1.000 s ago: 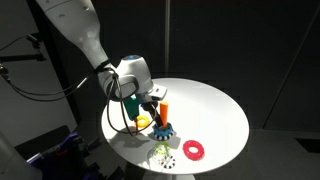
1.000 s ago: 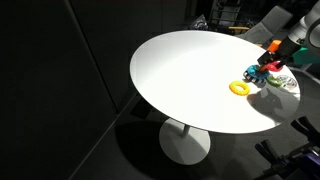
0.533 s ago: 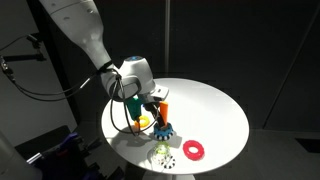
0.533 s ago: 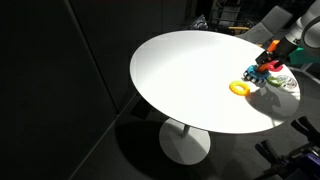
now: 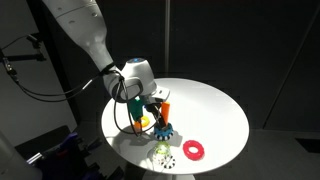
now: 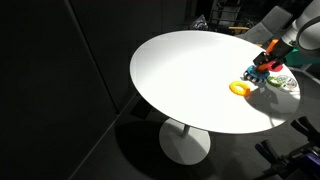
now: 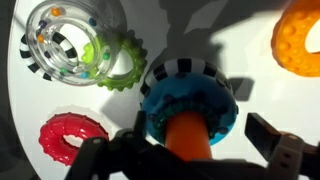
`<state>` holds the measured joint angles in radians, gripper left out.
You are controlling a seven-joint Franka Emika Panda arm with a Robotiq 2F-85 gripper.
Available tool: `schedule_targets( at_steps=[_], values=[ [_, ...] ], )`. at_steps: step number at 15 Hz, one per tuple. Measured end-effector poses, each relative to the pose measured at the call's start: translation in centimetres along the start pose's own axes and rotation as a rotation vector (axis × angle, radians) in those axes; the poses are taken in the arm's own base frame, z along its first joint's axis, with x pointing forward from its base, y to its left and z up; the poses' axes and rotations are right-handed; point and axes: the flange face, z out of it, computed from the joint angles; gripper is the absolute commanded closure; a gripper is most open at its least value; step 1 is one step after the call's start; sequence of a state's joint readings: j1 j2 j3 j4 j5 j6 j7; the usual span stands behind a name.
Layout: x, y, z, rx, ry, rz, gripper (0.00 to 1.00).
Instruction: Take the dark green ring off the stack
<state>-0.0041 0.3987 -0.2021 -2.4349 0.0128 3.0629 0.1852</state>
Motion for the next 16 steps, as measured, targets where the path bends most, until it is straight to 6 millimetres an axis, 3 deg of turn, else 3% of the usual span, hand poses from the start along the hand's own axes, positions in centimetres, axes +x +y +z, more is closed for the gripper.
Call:
schedule_targets(
  at_steps=[16],
  values=[
    [0.64,0.39,0.8,-0.003,0.035,0.007,0.0]
  ],
)
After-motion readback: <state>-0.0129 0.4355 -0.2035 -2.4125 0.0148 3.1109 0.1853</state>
